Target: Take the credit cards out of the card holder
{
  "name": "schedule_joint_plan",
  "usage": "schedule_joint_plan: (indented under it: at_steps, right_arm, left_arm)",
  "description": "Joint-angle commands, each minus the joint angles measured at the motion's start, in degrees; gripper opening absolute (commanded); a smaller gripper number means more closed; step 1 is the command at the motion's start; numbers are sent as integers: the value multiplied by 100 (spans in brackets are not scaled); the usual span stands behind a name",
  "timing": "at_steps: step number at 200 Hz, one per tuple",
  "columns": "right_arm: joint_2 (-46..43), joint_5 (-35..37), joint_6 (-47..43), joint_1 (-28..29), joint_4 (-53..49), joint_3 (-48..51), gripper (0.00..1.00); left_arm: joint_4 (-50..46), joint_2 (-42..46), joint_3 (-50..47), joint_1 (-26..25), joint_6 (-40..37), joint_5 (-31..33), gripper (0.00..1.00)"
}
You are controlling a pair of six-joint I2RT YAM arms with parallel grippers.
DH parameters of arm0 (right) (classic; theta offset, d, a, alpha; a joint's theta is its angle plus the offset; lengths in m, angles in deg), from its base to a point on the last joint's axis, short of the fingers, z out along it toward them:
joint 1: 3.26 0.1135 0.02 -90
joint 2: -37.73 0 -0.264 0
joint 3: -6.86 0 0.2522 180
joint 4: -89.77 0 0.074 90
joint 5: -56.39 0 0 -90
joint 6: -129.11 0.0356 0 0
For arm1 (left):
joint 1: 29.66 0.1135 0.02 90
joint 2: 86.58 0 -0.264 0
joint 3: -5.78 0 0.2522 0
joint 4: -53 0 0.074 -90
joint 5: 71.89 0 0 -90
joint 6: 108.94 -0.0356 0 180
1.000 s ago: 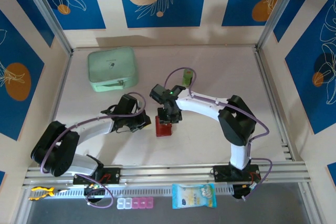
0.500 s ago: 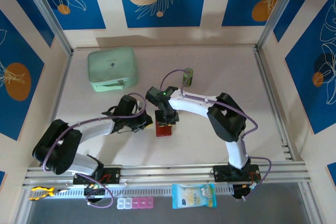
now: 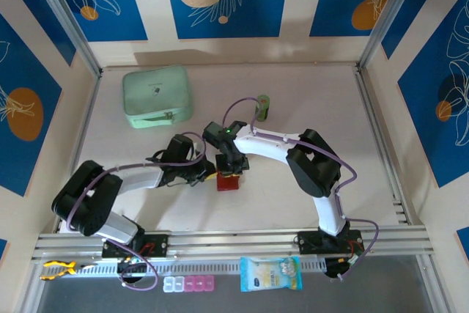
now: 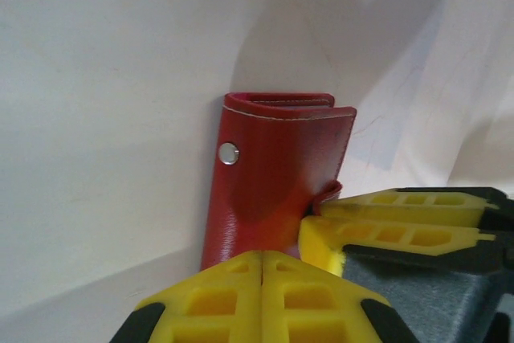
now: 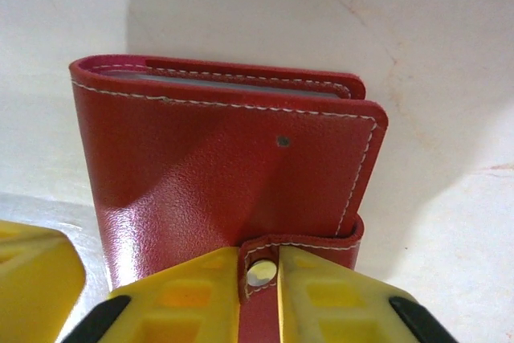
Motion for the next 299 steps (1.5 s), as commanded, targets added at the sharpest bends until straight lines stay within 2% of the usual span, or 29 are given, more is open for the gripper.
schedule_joint_plan:
  at_steps: [1, 59, 106, 159, 223, 252, 274, 299]
  right_arm:
    - [46, -160, 47, 10, 154, 185, 14]
    - [-105, -217, 47, -28, 199, 273, 0]
    - [-363, -61, 37, -94, 97, 364, 0]
    - [-1038, 134, -22, -402, 82, 915, 0]
    - [-1459, -134, -61, -698, 441, 1468, 0]
    - [-1521, -313, -25, -731, 701, 1581, 17]
    - [-1513, -575, 2, -783, 947, 1677, 22]
    - [-1449, -795, 53, -815, 1150, 1760, 24]
  left_arm:
    - [452, -183, -32, -152, 232, -135, 0]
    - [386, -615, 32, -373, 325, 56, 0]
    - [-28, -718, -46, -365, 183, 285, 0]
    - [80, -855, -271, -353, 231, 349, 0]
    - [-477, -459, 41, -365, 23, 402, 0]
    - [-585, -269, 252, -380, 3, 286, 4]
    - [-643, -209, 394, -393, -21, 217, 5]
    - [-770, -105, 494, -388, -61, 266, 7]
